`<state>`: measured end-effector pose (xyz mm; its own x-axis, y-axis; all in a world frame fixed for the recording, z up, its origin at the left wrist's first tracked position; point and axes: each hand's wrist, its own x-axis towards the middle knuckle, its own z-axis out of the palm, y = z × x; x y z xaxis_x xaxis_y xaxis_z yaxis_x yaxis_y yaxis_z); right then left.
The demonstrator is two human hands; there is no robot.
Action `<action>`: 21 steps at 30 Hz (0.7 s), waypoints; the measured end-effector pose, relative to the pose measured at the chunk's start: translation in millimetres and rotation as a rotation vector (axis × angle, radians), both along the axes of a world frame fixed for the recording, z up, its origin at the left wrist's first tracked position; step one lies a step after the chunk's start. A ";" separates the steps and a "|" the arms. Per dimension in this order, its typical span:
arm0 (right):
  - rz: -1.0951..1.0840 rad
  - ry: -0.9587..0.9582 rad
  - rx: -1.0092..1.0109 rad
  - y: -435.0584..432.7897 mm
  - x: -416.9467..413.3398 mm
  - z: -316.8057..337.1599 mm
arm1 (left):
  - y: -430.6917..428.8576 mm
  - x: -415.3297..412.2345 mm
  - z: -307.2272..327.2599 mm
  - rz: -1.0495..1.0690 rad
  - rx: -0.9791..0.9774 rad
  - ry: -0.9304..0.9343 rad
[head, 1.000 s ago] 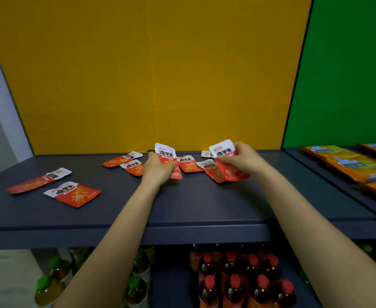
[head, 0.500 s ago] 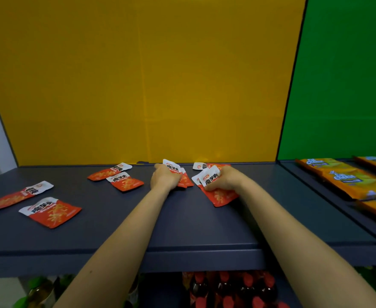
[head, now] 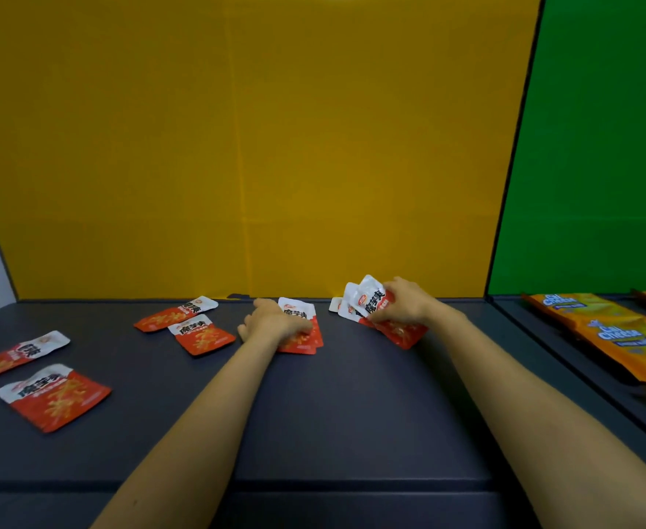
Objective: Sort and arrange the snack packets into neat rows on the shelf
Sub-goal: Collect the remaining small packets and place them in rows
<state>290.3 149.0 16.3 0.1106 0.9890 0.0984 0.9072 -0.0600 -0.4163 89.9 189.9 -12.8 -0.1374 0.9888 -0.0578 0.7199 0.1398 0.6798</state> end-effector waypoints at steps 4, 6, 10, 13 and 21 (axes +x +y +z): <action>0.062 0.145 -0.044 18.7 -3.8 -6.4 | 13.5 -5.4 -7.5 -0.062 -0.047 -0.162; 0.060 0.195 -0.037 24.6 -7.7 -12.5 | 37.0 -9.9 -23.5 -0.087 -0.021 -0.277; 0.041 0.178 -0.018 30.2 -11.2 -17.3 | 20.8 -11.9 -12.7 -0.100 0.006 -0.406; 0.007 0.121 -0.003 32.8 -9.0 -15.6 | 20.8 -13.7 -10.6 -0.122 0.028 -0.538; -0.123 0.198 0.022 -5.1 -11.2 -9.2 | 17.2 -9.1 -11.0 -0.178 0.117 -0.806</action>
<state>279.1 143.8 7.1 0.2494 0.9647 0.0845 0.7939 -0.1537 -0.5882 80.7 207.1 -23.8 0.0609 0.9976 0.0329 0.0107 -0.0336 0.9994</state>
